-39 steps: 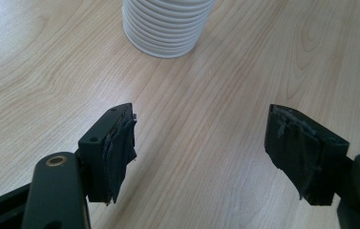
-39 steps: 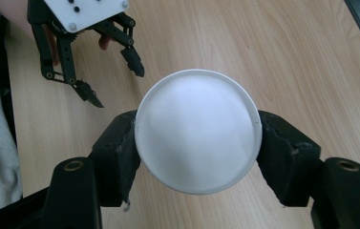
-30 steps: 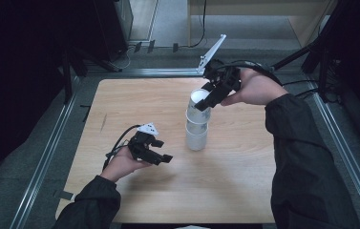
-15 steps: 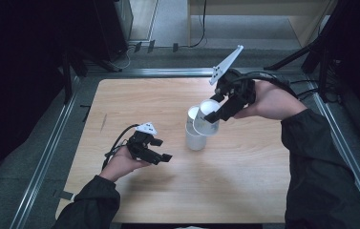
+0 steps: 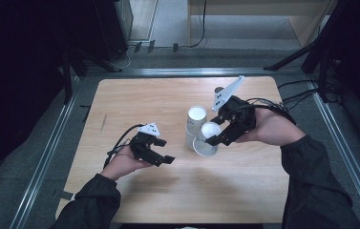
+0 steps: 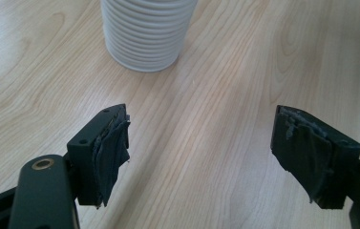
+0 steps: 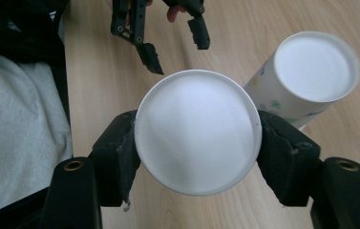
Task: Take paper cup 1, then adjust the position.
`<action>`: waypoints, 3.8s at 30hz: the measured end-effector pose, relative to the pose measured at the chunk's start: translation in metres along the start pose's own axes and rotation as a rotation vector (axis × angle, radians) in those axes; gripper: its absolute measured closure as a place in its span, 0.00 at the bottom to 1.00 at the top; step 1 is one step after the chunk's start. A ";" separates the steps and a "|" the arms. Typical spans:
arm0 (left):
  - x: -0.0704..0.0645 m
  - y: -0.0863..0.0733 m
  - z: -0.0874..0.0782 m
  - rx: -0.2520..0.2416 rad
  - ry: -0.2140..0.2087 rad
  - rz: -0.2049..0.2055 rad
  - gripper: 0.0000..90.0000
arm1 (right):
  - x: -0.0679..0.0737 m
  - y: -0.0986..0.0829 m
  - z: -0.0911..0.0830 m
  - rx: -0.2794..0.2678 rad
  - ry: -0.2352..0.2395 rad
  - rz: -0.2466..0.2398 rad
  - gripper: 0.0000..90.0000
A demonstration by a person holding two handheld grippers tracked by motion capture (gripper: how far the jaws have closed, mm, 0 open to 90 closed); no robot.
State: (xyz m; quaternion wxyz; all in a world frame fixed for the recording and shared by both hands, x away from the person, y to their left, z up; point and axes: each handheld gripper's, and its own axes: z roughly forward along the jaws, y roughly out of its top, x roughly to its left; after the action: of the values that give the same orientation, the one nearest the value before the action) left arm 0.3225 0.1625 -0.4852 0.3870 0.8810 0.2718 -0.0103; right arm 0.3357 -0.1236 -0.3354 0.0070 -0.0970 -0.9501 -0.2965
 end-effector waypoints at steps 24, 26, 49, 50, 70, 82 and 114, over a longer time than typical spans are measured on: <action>-0.017 0.006 0.003 -0.058 -0.096 0.072 0.18 | -0.006 -0.039 0.064 -0.107 0.100 0.037 0.40; -0.019 0.007 0.004 -0.065 -0.103 0.078 0.17 | -0.005 -0.041 0.067 -0.118 0.109 0.043 0.40; -0.031 0.013 0.025 -0.095 -0.185 0.126 0.15 | 0.000 -0.042 0.092 -0.227 0.190 0.069 0.41; -0.032 0.012 0.025 -0.092 -0.184 0.132 0.15 | 0.001 -0.040 0.092 -0.235 0.198 0.067 0.41; -0.035 0.012 0.016 -0.080 -0.172 0.231 0.36 | -0.002 -0.042 0.092 -0.259 0.213 0.087 0.40; -0.022 0.025 -0.006 0.024 -0.133 0.232 0.36 | -0.001 -0.072 0.091 -0.295 0.075 0.111 0.33; -0.031 0.042 0.012 0.311 -0.162 0.374 0.35 | 0.015 -0.069 0.123 -0.312 0.102 0.071 0.30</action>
State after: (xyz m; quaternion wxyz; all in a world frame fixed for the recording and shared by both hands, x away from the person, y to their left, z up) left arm 0.3189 0.1168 -0.4577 0.2627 0.9612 0.0675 -0.0511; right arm 0.3136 -0.1071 -0.4743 0.0507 -0.1152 -0.8868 -0.4446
